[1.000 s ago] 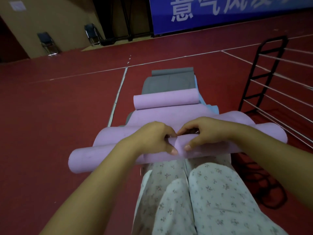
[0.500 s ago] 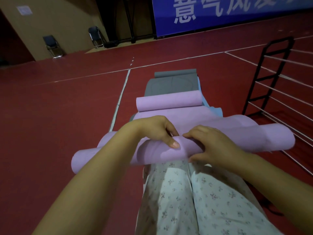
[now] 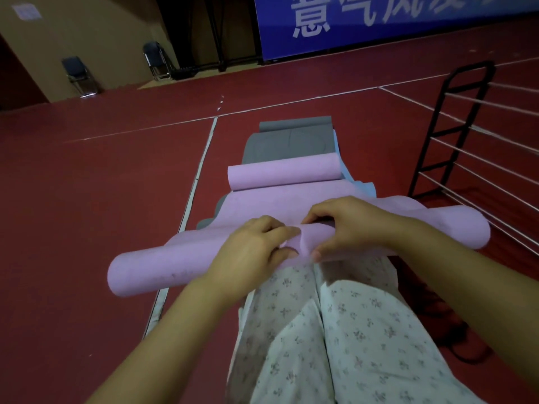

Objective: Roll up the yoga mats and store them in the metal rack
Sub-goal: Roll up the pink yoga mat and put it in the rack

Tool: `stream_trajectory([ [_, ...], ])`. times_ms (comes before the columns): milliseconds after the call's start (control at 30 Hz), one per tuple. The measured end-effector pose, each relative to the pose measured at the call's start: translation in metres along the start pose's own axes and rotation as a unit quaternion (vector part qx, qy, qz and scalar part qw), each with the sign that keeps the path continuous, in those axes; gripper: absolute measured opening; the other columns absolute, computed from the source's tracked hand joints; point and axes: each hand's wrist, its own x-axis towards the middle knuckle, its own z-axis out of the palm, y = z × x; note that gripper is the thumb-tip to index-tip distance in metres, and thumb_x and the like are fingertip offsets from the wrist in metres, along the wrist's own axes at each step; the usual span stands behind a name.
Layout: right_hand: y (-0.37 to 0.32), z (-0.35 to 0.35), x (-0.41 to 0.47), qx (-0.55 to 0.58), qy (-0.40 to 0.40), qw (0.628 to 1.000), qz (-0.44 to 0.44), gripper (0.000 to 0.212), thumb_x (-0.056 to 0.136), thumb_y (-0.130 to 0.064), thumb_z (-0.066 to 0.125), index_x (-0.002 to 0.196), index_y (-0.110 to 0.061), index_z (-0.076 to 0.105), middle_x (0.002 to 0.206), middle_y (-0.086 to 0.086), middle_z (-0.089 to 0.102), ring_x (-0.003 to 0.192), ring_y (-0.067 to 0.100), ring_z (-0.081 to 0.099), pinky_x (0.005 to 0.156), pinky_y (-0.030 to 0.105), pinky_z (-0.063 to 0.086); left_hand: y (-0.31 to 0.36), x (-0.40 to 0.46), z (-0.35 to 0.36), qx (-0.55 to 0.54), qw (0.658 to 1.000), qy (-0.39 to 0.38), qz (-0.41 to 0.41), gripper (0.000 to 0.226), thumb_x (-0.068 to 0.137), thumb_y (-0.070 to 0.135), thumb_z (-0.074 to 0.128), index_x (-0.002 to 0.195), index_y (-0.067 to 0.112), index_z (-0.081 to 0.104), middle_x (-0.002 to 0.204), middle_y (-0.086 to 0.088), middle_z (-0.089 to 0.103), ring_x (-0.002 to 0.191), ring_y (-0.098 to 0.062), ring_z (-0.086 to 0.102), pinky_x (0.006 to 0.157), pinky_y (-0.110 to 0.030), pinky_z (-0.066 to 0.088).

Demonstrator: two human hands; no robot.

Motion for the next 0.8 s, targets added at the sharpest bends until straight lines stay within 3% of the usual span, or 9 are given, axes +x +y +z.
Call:
stream_trajectory([
  [133, 0.006, -0.005, 0.009, 0.010, -0.035, 0.999, 0.013, 0.045, 0.063, -0.041, 0.083, 0.103, -0.034, 0.065, 0.099, -0.020, 0.064, 0.093, 0.002, 0.059, 0.085, 0.023, 0.047, -0.001, 0.008, -0.005, 0.019, 0.998, -0.053, -0.028, 0.064, 0.066, 0.052, 0.070, 0.121, 0.020, 0.063, 0.104, -0.009, 0.064, 0.089, -0.032, 0.062, 0.074, -0.040, 0.054],
  [233, 0.009, -0.011, 0.018, 0.028, -0.068, 0.997, 0.029, 0.041, 0.065, -0.040, 0.083, 0.100, -0.038, 0.063, 0.101, -0.021, 0.064, 0.095, 0.000, 0.059, 0.085, 0.019, 0.046, 0.000, 0.013, -0.003, 0.037, 0.996, -0.072, -0.042, 0.072, 0.065, 0.044, 0.080, 0.129, 0.021, 0.056, 0.112, -0.010, 0.060, 0.099, -0.033, 0.058, 0.082, -0.041, 0.050],
  [400, 0.014, -0.020, 0.032, 0.051, -0.120, 0.990, 0.051, 0.032, 0.067, -0.042, 0.082, 0.093, -0.041, 0.064, 0.098, -0.018, 0.067, 0.091, 0.001, 0.062, 0.084, 0.021, 0.049, -0.004, 0.025, -0.005, 0.026, 0.992, -0.103, -0.069, 0.072, 0.070, 0.041, 0.078, 0.134, 0.026, 0.048, 0.114, -0.008, 0.056, 0.105, -0.028, 0.054, 0.086, -0.035, 0.044],
  [533, 0.015, -0.021, 0.036, 0.060, -0.126, 0.988, 0.072, 0.035, 0.070, -0.042, 0.081, 0.101, -0.037, 0.066, 0.103, -0.016, 0.068, 0.095, 0.005, 0.063, 0.089, 0.024, 0.049, -0.011, 0.040, -0.018, -0.016, 0.984, -0.154, -0.094, 0.065, 0.073, 0.039, 0.078, 0.132, 0.030, 0.051, 0.113, -0.003, 0.057, 0.103, -0.021, 0.054, 0.085, -0.027, 0.040],
  [667, 0.011, -0.014, 0.026, -0.006, -0.017, 0.998, 0.055, 0.051, 0.073, -0.041, 0.078, 0.119, -0.027, 0.063, 0.114, -0.010, 0.062, 0.106, 0.008, 0.056, 0.093, 0.023, 0.042, -0.019, 0.052, -0.020, -0.060, 0.974, -0.183, -0.118, 0.061, 0.075, 0.037, 0.077, 0.130, 0.026, 0.054, 0.122, 0.002, 0.061, 0.109, -0.016, 0.054, 0.084, -0.021, 0.037],
  [733, 0.010, -0.003, 0.017, -0.050, 0.039, 0.998, 0.024, 0.052, 0.072, -0.040, 0.076, 0.120, -0.027, 0.060, 0.115, -0.005, 0.057, 0.108, 0.014, 0.053, 0.093, 0.031, 0.042, -0.024, 0.059, -0.021, -0.084, 0.965, -0.206, -0.136, 0.061, 0.076, 0.036, 0.077, 0.131, 0.025, 0.054, 0.124, 0.005, 0.060, 0.111, -0.014, 0.055, 0.088, -0.020, 0.039],
  [800, 0.011, 0.007, 0.010, -0.071, 0.047, 0.996, 0.008, 0.063, 0.065, -0.045, 0.073, 0.123, -0.031, 0.054, 0.116, -0.005, 0.051, 0.109, 0.018, 0.050, 0.092, 0.041, 0.043, -0.028, 0.066, -0.022, -0.100, 0.959, -0.227, -0.140, 0.059, 0.076, 0.034, 0.078, 0.129, 0.024, 0.055, 0.123, 0.005, 0.060, 0.109, -0.013, 0.056, 0.090, -0.021, 0.041],
])
